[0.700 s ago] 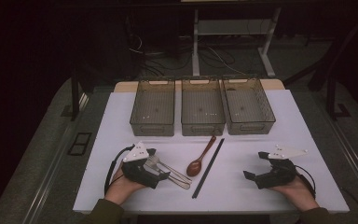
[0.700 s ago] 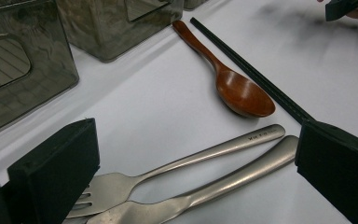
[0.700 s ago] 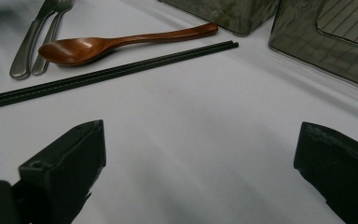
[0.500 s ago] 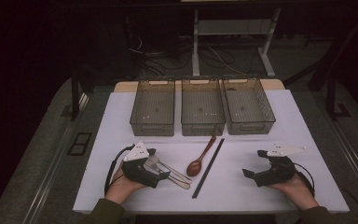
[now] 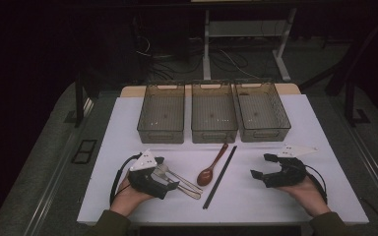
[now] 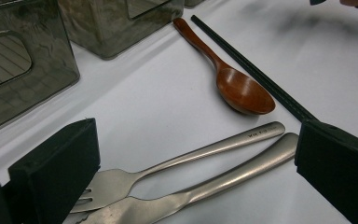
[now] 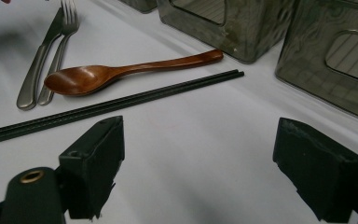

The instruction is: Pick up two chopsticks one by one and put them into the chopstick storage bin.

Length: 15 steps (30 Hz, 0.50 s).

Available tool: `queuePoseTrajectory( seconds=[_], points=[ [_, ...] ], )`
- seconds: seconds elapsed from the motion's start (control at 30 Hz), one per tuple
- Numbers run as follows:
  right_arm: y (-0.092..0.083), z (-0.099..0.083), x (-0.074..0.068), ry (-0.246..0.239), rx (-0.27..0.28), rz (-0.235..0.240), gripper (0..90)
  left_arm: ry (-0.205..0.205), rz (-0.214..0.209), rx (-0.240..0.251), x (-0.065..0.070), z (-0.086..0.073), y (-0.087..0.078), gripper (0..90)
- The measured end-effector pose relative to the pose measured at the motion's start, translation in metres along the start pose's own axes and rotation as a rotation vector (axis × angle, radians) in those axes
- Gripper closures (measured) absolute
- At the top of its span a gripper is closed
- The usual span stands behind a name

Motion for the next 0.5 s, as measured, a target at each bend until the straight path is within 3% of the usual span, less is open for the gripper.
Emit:
queuePoseTrajectory(
  seconds=[0.2, 0.4, 0.5],
  points=[
    [0.008, 0.006, 0.001, -0.015, -0.025, 0.009, 26.0, -0.016, -0.003, -0.010, -0.001, -0.001, 0.002, 0.0],
    [0.018, 0.015, 0.009, -0.013, -0.029, 0.019, 41.8, -0.006, -0.009, -0.015, -0.002, 0.000, 0.002, 0.0],
    [0.027, 0.021, 0.011, -0.011, -0.036, 0.023, 49.7, -0.023, -0.002, -0.009, -0.003, 0.001, 0.003, 0.0]
  ],
)
Point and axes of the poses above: each handheld gripper's, and its own axes: y roughly forward along the jaws, z roughly out of its top, x roughly to its right, the point moved 1 cm from there along y, roughly forward along the jaws, and after that the axes turned 7 degrees about -y, right-handed, at the moved point
